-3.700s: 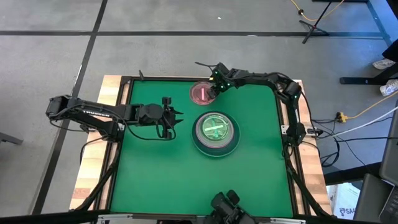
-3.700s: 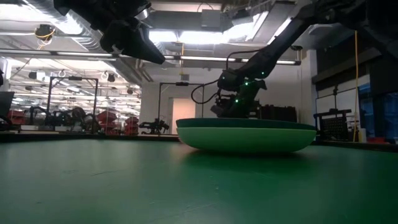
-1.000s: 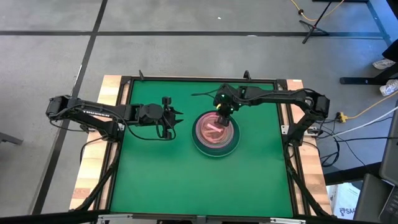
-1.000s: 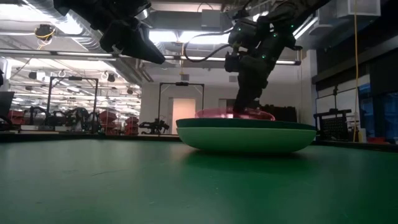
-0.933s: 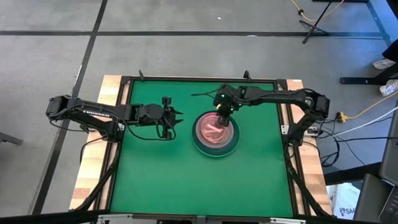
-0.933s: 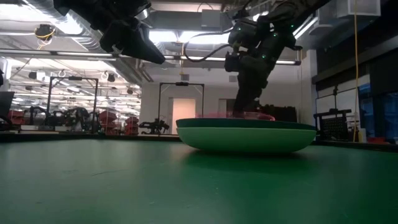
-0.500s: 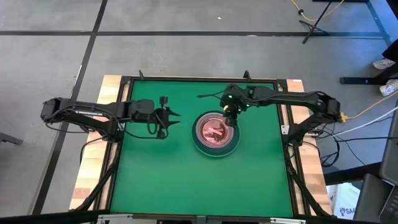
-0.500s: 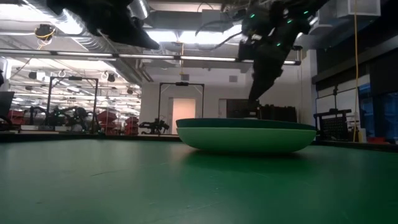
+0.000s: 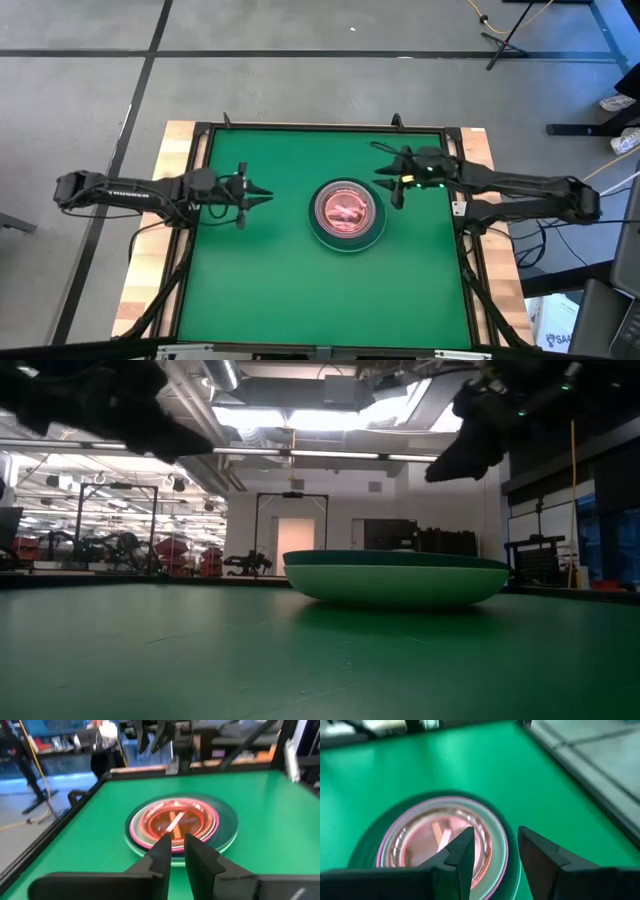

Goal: Stack plastic plates
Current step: Return to Home Position

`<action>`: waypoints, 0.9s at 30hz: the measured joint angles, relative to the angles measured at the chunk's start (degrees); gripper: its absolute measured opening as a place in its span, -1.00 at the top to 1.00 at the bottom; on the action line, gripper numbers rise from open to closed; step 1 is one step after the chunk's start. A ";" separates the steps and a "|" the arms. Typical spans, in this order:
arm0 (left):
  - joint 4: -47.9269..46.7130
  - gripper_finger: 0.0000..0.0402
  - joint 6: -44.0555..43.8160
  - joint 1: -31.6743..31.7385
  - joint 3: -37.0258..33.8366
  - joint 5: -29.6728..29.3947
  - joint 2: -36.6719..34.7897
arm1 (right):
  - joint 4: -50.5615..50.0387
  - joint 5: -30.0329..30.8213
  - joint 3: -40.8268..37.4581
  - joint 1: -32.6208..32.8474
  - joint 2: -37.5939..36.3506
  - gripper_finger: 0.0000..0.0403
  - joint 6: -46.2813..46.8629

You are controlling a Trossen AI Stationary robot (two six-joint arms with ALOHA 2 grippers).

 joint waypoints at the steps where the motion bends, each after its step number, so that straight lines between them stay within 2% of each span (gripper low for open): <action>1: 2.42 0.79 -0.48 -0.33 -2.12 -0.01 -1.36 | 2.01 0.09 -1.68 0.00 -1.68 0.29 0.58; 4: 8.06 0.84 -0.98 -0.96 -7.28 -0.01 -5.03 | 7.17 1.92 -6.34 -0.02 -6.57 0.30 1.68; 7: 9.08 0.88 -2.17 -1.00 -9.81 -0.14 -8.56 | 8.87 4.35 -9.57 -0.02 -11.16 0.41 1.83; 15: 8.07 0.91 -1.41 -0.98 -11.10 -0.15 -16.31 | 12.63 5.00 -17.74 -0.04 -23.14 0.96 1.79; 22: 7.84 0.91 -1.77 -0.98 -13.03 0.20 -20.60 | 14.49 9.62 -24.50 -0.02 -34.91 0.88 4.67; 27: 7.85 0.91 -2.75 -0.98 -15.30 -0.21 -22.48 | 12.54 8.93 -28.74 -0.02 -41.68 0.98 5.86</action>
